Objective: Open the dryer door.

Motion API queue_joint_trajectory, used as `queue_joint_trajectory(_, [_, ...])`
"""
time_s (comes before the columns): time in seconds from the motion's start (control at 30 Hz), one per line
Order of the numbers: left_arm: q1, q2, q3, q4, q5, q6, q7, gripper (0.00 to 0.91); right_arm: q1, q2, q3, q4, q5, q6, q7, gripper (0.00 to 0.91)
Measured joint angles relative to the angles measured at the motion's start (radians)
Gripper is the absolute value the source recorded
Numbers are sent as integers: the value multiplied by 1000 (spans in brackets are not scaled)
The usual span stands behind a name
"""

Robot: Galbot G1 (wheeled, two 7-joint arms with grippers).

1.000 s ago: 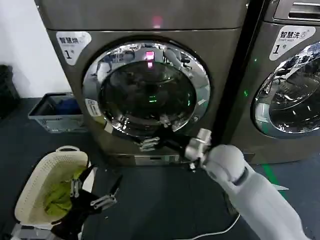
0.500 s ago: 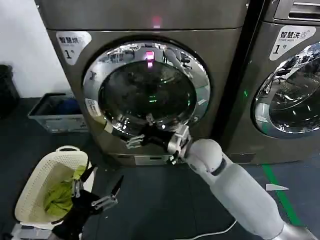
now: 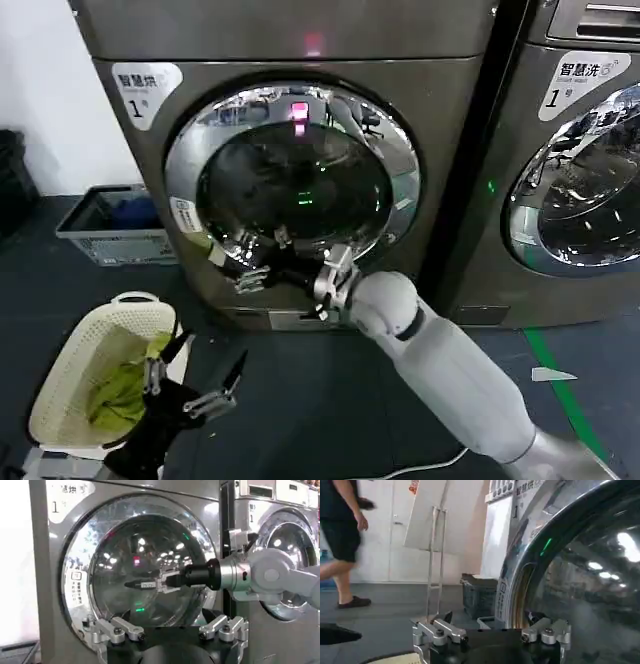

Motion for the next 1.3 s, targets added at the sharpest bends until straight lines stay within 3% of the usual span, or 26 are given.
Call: queue_joint_trajectory(1.3, [7, 6, 9, -5, -8, -6, -1, 907, 111, 178, -68, -277, -46, 33, 32, 907])
